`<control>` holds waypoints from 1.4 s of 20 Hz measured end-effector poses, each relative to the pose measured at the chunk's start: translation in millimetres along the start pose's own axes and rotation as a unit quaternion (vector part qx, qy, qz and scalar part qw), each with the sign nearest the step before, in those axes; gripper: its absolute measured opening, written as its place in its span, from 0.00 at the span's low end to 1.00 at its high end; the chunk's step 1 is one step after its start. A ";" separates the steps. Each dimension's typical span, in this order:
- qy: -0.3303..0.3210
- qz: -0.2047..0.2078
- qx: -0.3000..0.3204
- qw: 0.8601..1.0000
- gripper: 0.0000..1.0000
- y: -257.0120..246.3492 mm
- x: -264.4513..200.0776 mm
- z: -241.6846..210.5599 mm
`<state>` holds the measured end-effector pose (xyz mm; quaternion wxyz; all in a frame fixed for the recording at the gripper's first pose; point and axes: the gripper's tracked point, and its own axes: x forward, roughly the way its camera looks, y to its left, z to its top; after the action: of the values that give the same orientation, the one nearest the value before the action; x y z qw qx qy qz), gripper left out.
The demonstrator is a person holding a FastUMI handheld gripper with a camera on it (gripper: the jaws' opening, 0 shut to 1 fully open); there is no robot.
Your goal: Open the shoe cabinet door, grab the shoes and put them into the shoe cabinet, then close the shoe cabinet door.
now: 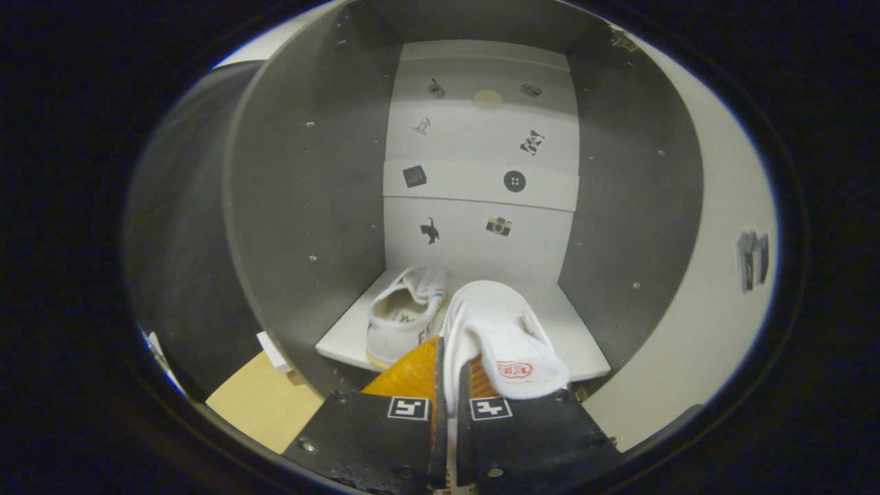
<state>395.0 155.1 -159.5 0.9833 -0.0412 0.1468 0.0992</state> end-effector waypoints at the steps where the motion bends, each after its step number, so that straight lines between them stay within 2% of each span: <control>1: -0.001 -0.002 -0.005 1.000 0.09 -3.7 11.6 9.9; 5: 0.008 -0.011 -0.013 1.000 0.09 -14.5 57.7 29.5; 11: 0.049 -0.015 -0.015 0.999 0.09 -26.4 111.2 27.6; 19: 0.100 -0.031 0.007 0.994 0.10 -37.7 136.8 13.6; 21: 0.113 -0.025 0.012 0.993 0.15 -34.9 140.8 6.1; 24: 0.095 -0.029 0.022 0.995 0.36 -37.2 138.1 13.1; 28: 0.073 -0.028 0.028 0.997 0.57 -33.3 126.8 23.3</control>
<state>527.3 148.3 -173.1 0.9730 -0.0250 0.2200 0.0645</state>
